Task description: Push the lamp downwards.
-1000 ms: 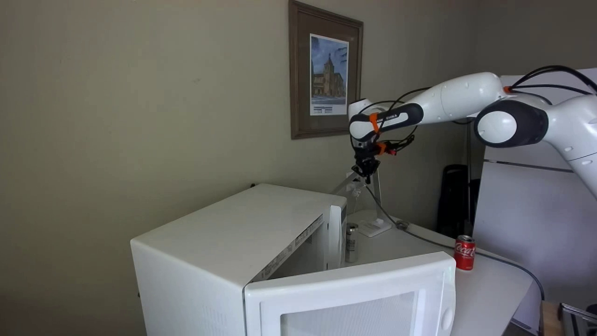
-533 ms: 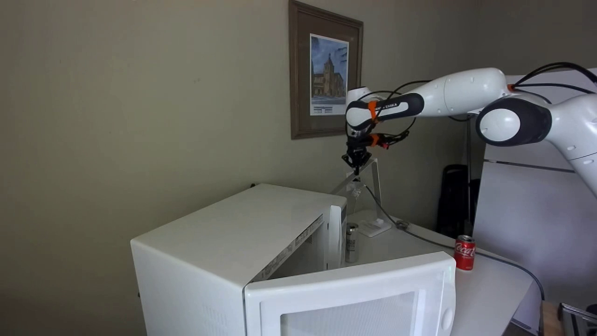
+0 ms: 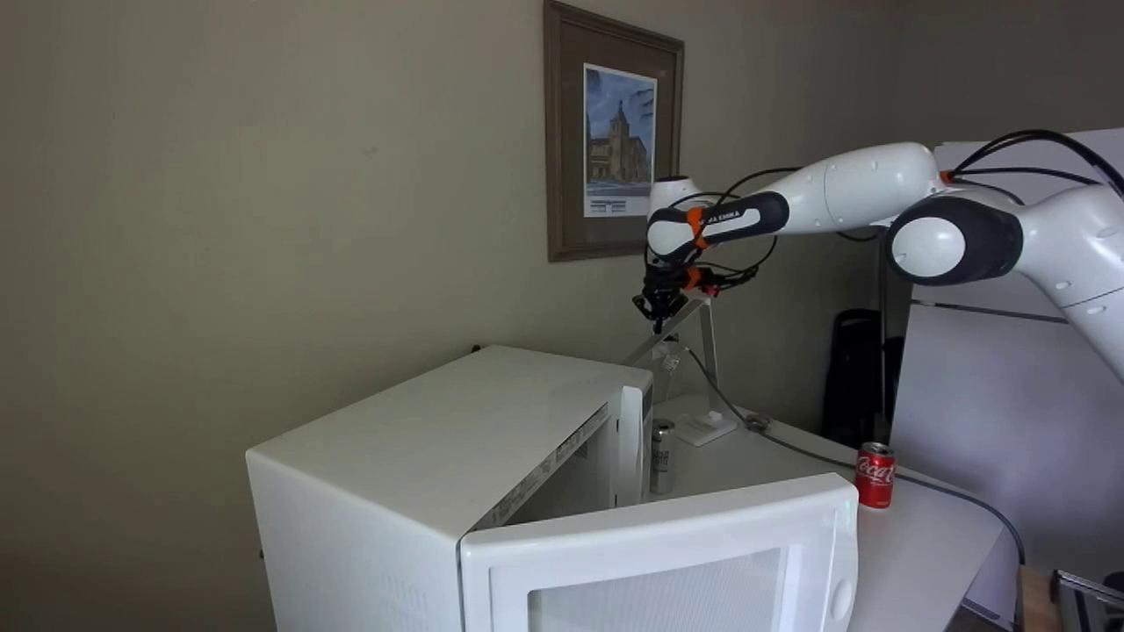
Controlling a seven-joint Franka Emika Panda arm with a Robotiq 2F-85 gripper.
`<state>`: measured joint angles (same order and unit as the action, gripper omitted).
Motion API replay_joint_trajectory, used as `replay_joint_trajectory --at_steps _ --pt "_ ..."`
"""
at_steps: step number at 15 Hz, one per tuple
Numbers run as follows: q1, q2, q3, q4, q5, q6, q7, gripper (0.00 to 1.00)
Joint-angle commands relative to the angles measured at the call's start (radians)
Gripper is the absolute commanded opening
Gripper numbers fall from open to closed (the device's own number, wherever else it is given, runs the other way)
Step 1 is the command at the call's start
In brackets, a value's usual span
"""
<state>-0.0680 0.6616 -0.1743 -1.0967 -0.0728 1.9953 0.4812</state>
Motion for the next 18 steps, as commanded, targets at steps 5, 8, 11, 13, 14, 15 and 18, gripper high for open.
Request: replay_joint_trajectory --at_steps 5,8,11,13,14,15,18 --pt "-0.014 0.026 -0.028 -0.020 -0.004 0.002 0.033 0.00" --pt "-0.024 0.022 -0.045 -0.050 -0.007 0.006 0.041 0.00" --pt "-0.035 0.022 -0.064 -0.077 -0.010 0.014 0.053 0.00" --pt "-0.041 0.023 -0.075 -0.092 -0.010 0.017 0.059 0.00" --pt "-0.041 0.022 -0.083 -0.101 -0.013 0.019 0.062 0.00" --pt "-0.042 0.024 -0.086 -0.104 -0.011 0.021 0.064 0.00" --pt "-0.041 0.025 -0.098 -0.116 -0.013 0.028 0.074 0.00"
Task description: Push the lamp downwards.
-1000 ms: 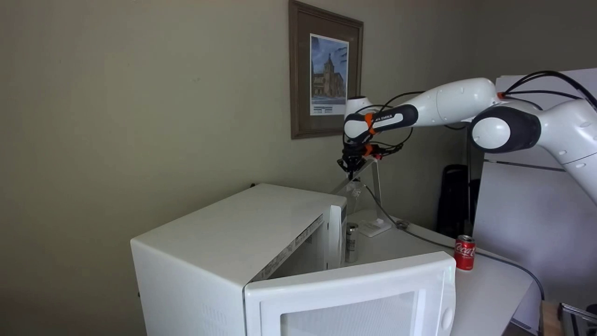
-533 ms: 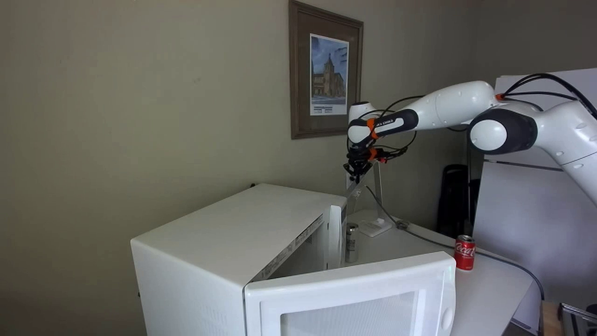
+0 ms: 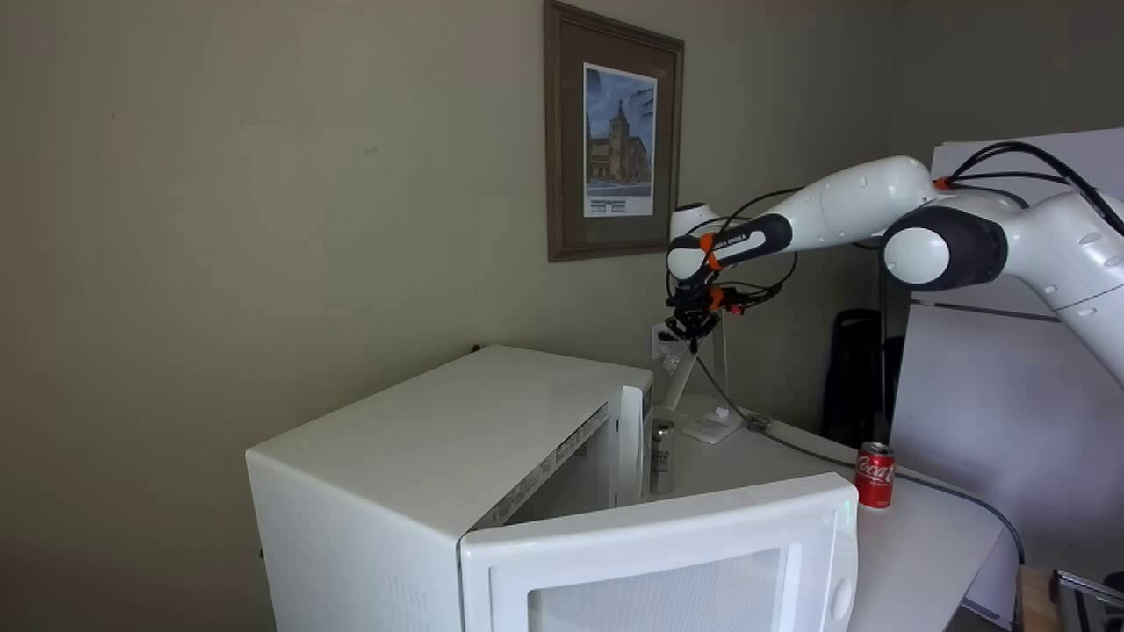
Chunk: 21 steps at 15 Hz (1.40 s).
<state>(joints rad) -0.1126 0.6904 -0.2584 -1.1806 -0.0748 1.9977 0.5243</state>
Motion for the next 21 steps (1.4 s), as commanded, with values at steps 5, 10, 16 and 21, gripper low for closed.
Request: replay_joint_trajectory --at_steps 5,10,16,21 --pt "-0.001 -0.026 0.012 -0.010 0.003 -0.026 -0.001 0.00" --pt "0.012 -0.103 0.055 0.023 -0.002 -0.203 -0.120 0.00" --pt "0.038 -0.242 0.085 0.031 -0.023 -0.472 -0.372 0.34" --pt "0.072 -0.365 0.075 -0.009 -0.138 -0.519 -0.512 0.71"
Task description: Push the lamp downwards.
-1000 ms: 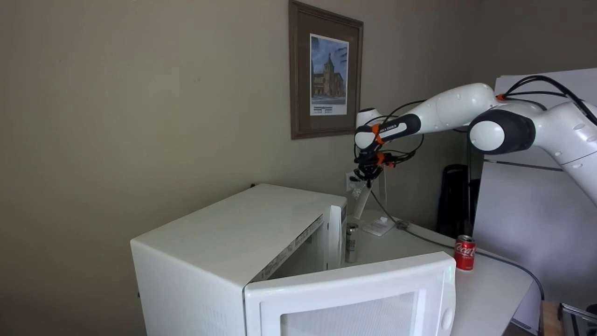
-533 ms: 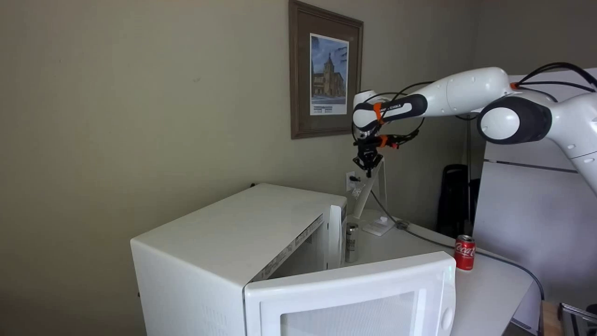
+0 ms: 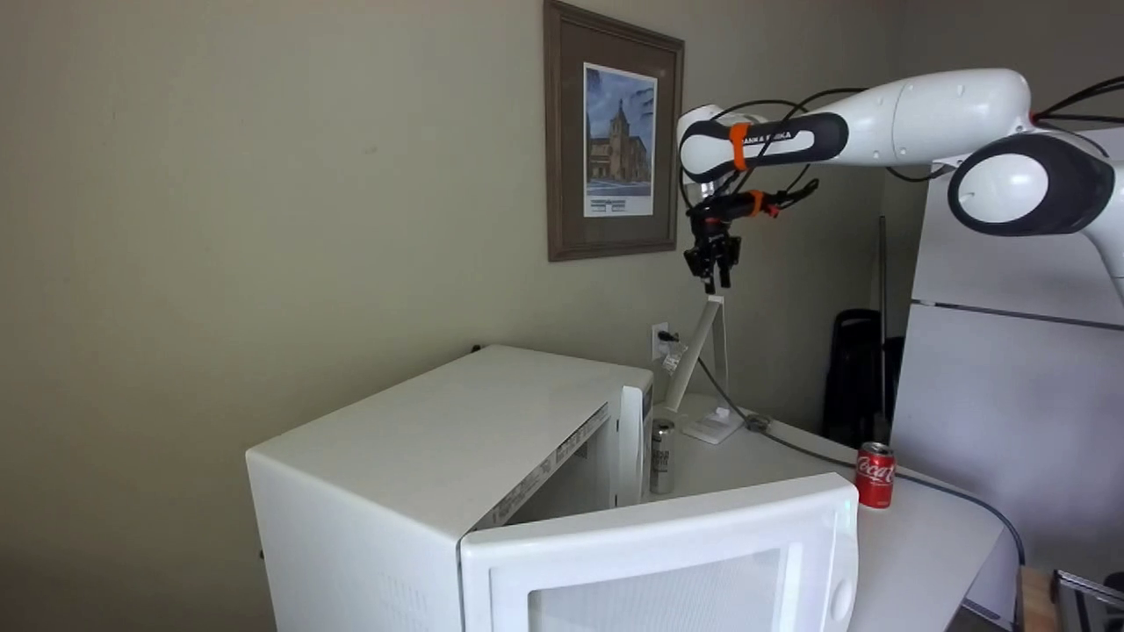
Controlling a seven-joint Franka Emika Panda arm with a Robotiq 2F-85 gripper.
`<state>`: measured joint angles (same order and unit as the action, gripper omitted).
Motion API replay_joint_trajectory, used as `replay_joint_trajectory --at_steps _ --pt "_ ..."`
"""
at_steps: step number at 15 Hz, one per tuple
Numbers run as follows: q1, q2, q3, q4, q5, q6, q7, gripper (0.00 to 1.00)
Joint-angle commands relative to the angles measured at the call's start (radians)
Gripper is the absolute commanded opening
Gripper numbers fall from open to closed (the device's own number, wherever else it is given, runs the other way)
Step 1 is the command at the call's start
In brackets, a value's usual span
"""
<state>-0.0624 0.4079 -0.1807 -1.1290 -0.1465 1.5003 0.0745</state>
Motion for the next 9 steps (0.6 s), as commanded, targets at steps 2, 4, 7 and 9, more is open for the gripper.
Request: replay_joint_trajectory --at_steps 2,4,7,9 --pt "0.027 -0.135 -0.001 -0.090 -0.098 -0.005 -0.088 0.87" --pt "0.014 -0.085 0.000 -0.022 -0.064 -0.007 -0.078 0.77" --pt "0.015 -0.135 0.000 -0.053 -0.064 -0.007 -0.111 0.93" --pt "0.015 -0.140 0.001 -0.063 -0.064 -0.006 -0.115 0.93"
